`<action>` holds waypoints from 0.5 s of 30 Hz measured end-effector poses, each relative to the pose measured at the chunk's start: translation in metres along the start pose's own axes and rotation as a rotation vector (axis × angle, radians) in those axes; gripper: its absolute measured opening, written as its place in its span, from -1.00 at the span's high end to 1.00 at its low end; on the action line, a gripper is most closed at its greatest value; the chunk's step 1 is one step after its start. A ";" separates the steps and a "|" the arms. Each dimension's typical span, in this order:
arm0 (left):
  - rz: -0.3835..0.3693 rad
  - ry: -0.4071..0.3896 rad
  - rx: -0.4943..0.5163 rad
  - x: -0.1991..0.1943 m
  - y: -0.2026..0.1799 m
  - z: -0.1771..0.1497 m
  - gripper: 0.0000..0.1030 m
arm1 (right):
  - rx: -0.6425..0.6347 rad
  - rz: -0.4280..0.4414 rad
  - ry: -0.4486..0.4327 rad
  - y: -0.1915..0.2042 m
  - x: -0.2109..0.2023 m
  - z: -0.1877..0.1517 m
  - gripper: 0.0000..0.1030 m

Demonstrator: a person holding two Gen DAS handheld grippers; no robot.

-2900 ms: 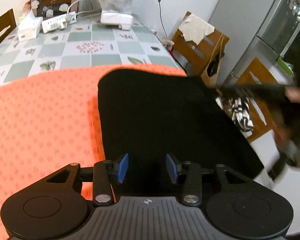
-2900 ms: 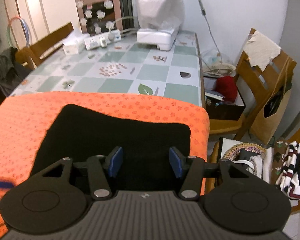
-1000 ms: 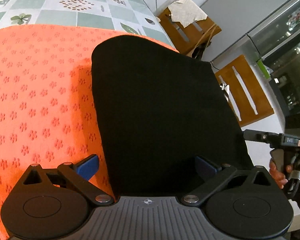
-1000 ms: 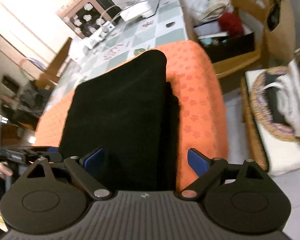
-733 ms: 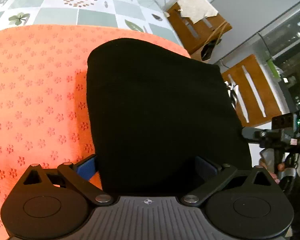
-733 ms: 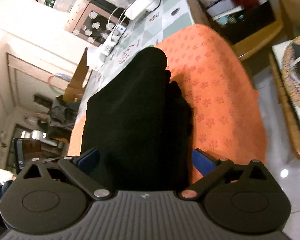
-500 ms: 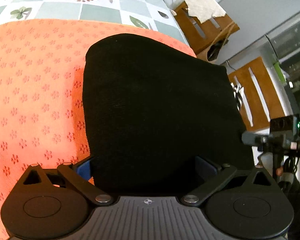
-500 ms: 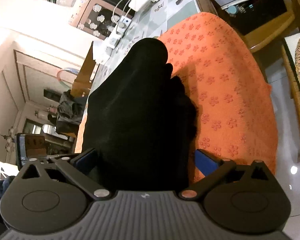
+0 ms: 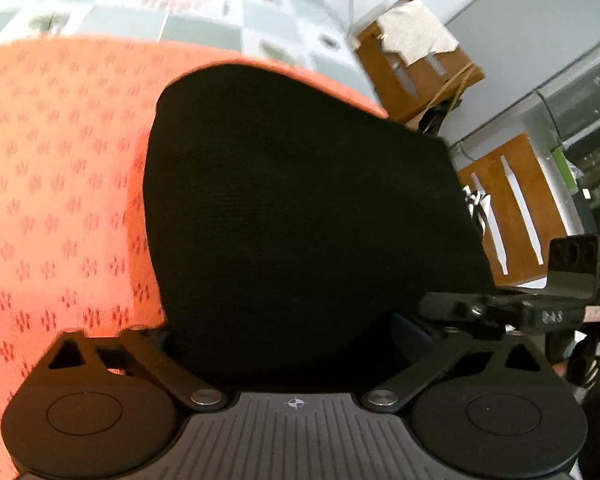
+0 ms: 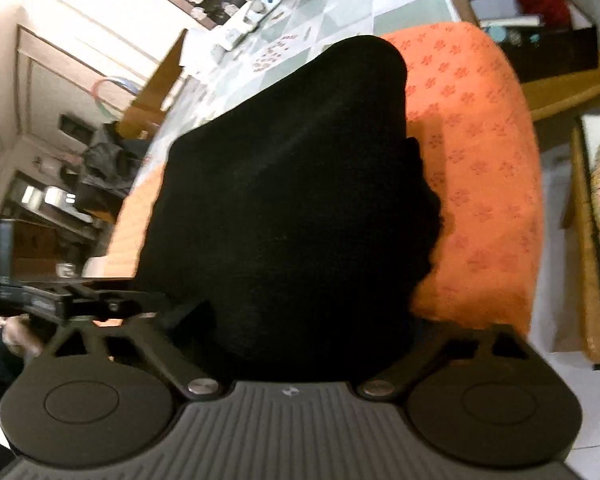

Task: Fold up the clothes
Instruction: 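Lift the folded trousers with both grippers and carry them onto the checkered tablecloth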

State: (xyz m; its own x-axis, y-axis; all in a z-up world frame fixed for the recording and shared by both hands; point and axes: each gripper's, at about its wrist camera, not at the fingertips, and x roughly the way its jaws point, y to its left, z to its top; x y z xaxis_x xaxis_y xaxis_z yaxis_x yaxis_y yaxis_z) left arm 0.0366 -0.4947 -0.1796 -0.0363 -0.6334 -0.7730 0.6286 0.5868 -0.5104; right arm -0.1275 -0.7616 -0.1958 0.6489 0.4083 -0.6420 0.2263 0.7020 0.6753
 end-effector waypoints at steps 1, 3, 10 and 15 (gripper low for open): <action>0.005 -0.014 0.011 -0.003 -0.003 0.000 -0.66 | 0.008 0.002 -0.013 0.002 -0.001 0.000 -0.32; 0.015 -0.041 0.033 -0.010 -0.008 -0.001 -0.50 | 0.029 -0.014 -0.045 0.007 -0.006 -0.001 -0.10; -0.018 -0.112 0.093 -0.048 -0.032 0.017 -0.23 | 0.005 -0.049 -0.135 0.046 -0.037 0.002 0.14; -0.052 -0.152 0.152 -0.070 -0.058 0.053 -0.23 | -0.004 -0.053 -0.217 0.069 -0.079 0.025 0.14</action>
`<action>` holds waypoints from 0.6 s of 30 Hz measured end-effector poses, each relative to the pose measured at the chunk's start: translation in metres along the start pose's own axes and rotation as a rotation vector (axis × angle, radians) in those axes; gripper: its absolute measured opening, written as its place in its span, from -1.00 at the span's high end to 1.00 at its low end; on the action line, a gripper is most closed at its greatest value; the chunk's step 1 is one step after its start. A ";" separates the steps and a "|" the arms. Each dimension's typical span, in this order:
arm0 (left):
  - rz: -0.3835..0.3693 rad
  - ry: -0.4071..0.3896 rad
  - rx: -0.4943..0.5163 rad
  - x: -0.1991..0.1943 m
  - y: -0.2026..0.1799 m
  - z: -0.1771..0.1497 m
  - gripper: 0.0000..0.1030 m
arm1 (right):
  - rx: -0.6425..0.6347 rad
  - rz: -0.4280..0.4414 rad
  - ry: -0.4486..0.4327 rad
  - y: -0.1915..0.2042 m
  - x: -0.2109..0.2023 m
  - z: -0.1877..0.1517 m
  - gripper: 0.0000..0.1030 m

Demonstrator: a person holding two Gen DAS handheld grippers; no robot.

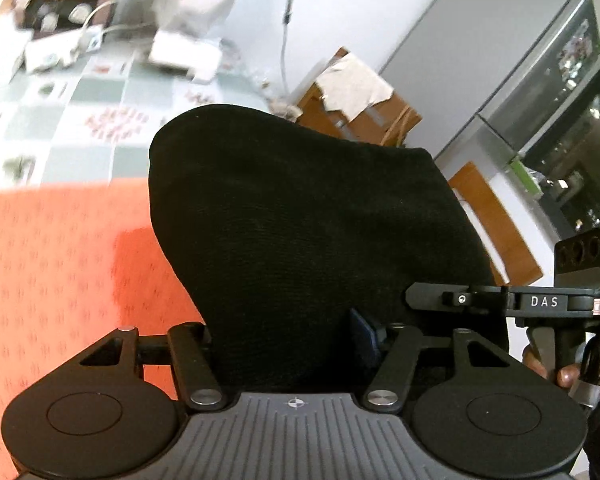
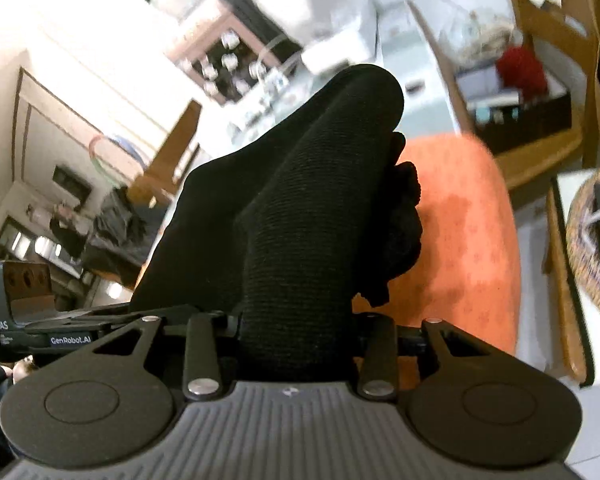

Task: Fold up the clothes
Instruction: 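Lift the folded trousers with both grippers and carry them onto the checkered tablecloth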

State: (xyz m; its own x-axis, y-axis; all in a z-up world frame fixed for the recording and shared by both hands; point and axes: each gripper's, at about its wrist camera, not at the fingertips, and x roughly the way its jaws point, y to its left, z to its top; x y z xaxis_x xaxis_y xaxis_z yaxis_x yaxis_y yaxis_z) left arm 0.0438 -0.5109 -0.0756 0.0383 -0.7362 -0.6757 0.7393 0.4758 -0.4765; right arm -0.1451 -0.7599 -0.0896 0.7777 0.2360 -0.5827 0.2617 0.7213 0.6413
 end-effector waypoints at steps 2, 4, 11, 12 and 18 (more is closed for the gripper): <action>-0.015 -0.012 -0.002 -0.001 -0.002 0.018 -0.23 | -0.012 -0.010 -0.019 0.008 -0.010 0.019 0.14; -0.024 -0.019 -0.004 0.003 0.000 0.039 -0.23 | -0.020 -0.012 -0.031 0.008 -0.017 0.038 0.14; -0.018 -0.061 -0.038 0.039 0.019 0.113 -0.24 | -0.010 0.004 -0.053 -0.005 0.005 0.127 0.14; -0.012 -0.065 -0.044 0.047 0.023 0.124 -0.24 | -0.009 0.007 -0.055 -0.008 0.012 0.141 0.14; 0.028 -0.081 -0.075 0.097 0.053 0.176 -0.24 | -0.023 0.006 -0.054 -0.034 0.068 0.221 0.14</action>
State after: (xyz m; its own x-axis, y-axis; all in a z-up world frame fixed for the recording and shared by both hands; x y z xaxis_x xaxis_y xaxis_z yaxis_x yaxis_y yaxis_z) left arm 0.2048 -0.6414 -0.0677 0.1141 -0.7572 -0.6431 0.6853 0.5287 -0.5009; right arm 0.0249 -0.9121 -0.0408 0.8090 0.2051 -0.5508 0.2443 0.7351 0.6325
